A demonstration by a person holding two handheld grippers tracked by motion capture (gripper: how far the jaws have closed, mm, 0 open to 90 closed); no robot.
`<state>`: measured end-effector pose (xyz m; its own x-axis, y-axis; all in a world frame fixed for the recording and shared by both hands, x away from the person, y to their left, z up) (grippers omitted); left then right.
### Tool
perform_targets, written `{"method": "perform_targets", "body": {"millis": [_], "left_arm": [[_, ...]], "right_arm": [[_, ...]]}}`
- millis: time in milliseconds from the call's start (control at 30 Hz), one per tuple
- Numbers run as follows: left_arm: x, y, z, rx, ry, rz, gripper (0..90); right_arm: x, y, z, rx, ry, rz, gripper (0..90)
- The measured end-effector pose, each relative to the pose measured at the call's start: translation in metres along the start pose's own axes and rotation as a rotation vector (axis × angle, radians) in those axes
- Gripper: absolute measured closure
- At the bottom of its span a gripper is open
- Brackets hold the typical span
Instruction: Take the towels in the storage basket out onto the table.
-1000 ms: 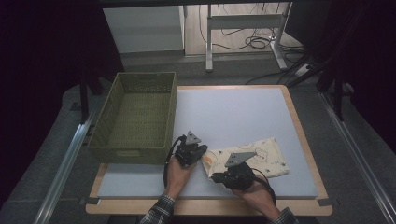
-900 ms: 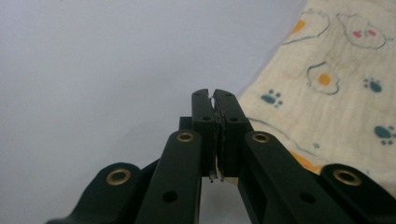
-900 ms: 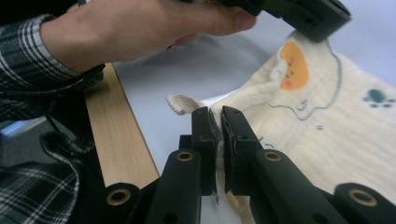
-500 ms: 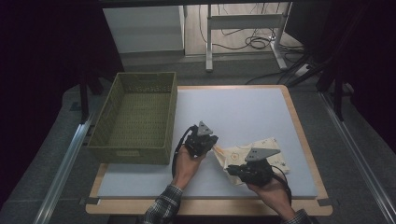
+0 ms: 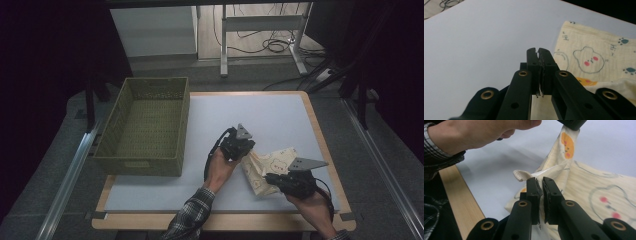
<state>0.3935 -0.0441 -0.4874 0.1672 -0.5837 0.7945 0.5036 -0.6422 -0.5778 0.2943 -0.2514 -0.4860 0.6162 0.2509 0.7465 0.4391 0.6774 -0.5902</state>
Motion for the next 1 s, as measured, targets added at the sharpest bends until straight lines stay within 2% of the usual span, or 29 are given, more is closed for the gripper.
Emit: {"method": "perform_targets", "body": {"millis": [200,367,467,667,867,1000], "left_arm": [[0.014,0.020,-0.008,-0.021,0.034,0.010,87.9],[0.024,0.032,-0.011,-0.034,0.039,0.009,87.9],[0.036,0.044,-0.015,-0.040,0.069,0.019,87.8],[0.052,0.062,-0.020,-0.047,0.091,0.038,87.8],[0.064,0.080,-0.025,-0.050,0.103,0.052,87.7],[0.065,0.091,-0.026,-0.051,0.085,0.065,87.7]], "right_arm": [[-0.010,-0.013,-0.017,-0.040,0.037,-0.012,84.3],[-0.014,-0.025,-0.028,-0.066,0.056,-0.026,84.2],[-0.015,-0.032,-0.035,-0.081,0.067,-0.034,84.2],[-0.019,-0.040,-0.048,-0.111,0.092,-0.038,84.1],[-0.025,-0.044,-0.061,-0.137,0.119,-0.043,84.1],[-0.027,-0.045,-0.068,-0.146,0.136,-0.044,84.1]]}}
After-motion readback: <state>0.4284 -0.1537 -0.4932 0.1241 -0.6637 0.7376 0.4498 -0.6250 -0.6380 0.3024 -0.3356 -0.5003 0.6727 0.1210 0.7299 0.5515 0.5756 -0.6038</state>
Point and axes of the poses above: each handheld gripper's, and its own axes: y roughly forward along the jaws, x roughly out of its top, z roughly to its left, the point moved 1 cm from there along y, roughly forward along the jaws, and after that the axes turned 13 degrees about y, right-handed, at the moved point
